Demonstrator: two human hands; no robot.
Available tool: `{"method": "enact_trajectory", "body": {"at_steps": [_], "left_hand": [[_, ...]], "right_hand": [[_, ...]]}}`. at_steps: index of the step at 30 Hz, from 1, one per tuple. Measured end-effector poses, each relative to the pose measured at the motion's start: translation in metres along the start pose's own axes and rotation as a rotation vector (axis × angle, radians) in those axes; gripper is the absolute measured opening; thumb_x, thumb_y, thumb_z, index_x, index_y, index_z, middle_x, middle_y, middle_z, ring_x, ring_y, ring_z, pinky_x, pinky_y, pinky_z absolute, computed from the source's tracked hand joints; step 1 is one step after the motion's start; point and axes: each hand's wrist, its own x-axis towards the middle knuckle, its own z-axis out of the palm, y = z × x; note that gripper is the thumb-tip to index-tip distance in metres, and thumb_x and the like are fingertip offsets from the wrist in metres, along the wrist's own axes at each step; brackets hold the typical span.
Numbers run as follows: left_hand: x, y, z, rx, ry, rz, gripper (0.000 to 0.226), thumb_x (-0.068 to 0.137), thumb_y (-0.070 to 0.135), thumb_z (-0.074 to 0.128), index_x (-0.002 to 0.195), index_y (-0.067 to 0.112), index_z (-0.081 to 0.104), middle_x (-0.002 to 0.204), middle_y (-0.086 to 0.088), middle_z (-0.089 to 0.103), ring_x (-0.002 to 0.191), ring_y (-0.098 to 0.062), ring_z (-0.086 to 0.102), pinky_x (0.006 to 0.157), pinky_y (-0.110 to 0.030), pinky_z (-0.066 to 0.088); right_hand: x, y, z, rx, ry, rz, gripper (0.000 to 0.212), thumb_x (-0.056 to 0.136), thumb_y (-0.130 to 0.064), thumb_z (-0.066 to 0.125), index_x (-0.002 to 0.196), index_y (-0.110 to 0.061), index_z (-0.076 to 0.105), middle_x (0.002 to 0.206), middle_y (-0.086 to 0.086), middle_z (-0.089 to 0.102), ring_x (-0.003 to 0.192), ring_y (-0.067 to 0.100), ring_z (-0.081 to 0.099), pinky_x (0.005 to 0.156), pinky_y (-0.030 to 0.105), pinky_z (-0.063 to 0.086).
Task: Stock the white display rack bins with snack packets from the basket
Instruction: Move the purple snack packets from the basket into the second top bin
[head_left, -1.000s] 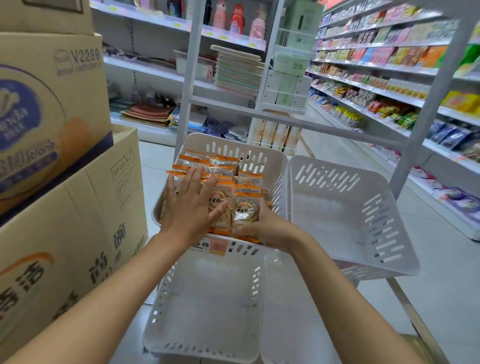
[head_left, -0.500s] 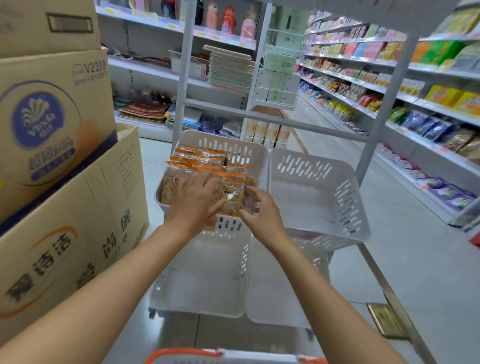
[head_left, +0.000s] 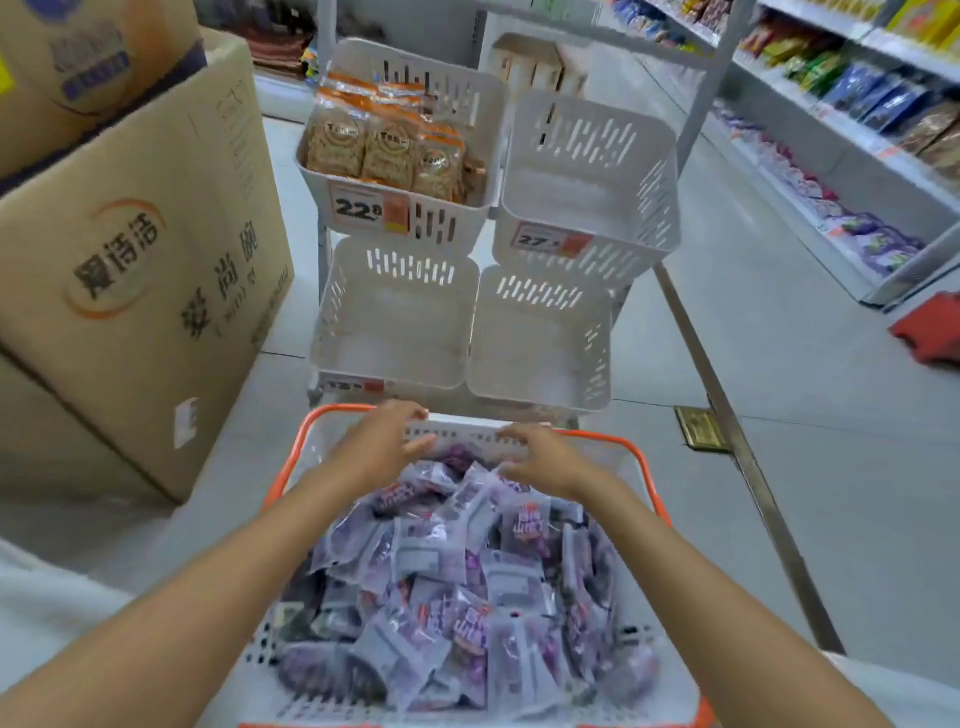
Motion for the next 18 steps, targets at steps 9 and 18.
{"method": "enact_trajectory", "body": {"at_steps": [9,18], "left_hand": [[-0.013,0.021,0.025,-0.048,-0.02,-0.033,0.039,0.094,0.035,0.064,0.13,0.022,0.056,0.125,0.0,0.059,0.107,-0.017,0.058,0.085,-0.031,0.045],[0.009,0.059,0.038,-0.738,-0.201,-0.158,0.027,0.09,0.004,0.069,0.116,0.008,0.065,0.104,-0.01,0.074,0.089,-0.02,0.074,0.074,-0.027,0.06]], "right_hand": [[0.004,0.048,0.036,-0.327,-0.176,0.054,0.012,0.085,-0.017,0.061,0.076,-0.013,0.054,0.084,0.01,0.059,0.083,0.029,0.057,0.068,0.032,0.04],[0.021,0.01,-0.033,0.353,-0.053,-0.211,0.021,0.089,-0.016,0.07,0.11,-0.011,0.069,0.1,0.004,0.072,0.082,0.007,0.065,0.075,0.021,0.052]]}}
